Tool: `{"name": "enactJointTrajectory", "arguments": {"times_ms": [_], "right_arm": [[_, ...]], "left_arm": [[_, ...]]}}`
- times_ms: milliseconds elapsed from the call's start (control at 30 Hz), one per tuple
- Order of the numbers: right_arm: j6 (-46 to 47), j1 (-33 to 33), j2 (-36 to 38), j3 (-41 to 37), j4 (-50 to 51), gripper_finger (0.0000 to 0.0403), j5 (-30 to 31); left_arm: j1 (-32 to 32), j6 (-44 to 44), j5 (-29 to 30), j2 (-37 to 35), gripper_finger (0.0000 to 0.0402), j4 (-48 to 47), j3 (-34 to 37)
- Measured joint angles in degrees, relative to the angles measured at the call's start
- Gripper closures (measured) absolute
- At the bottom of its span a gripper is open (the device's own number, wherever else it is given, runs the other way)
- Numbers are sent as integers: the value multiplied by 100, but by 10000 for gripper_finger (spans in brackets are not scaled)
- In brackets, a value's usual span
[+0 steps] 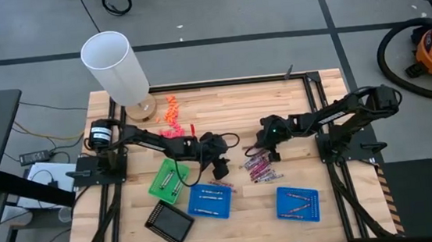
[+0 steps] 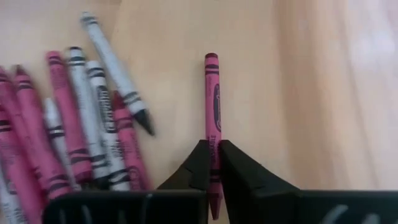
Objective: Sort crayons
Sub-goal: Put the red crayon into the black basket
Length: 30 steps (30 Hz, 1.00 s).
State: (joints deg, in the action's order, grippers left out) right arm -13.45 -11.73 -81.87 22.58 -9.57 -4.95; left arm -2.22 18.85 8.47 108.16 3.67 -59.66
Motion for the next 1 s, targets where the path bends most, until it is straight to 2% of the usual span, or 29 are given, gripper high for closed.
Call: {"name": "enactJointTrajectory", "arguments": {"times_ms": [167,500,633,800,1000], "right_arm": [[37,89,205,-6,-48,362,216],[85,521,792,-1,-64,363,260],[255,776,1089,176,456,363,149],[846,1153,1350,656,1601,363,-98],[1636,1736,1456,759,1916,363,-111]], "left_arm": [[-20,207,32,-202,191,-205,1],[-247,210,132,-566,218,-333,4],[-382,85,460,-581,220,-372,4],[-635,-461,1285,-599,220,-392,2],[-766,-680,1362,-599,220,-356,2]]}}
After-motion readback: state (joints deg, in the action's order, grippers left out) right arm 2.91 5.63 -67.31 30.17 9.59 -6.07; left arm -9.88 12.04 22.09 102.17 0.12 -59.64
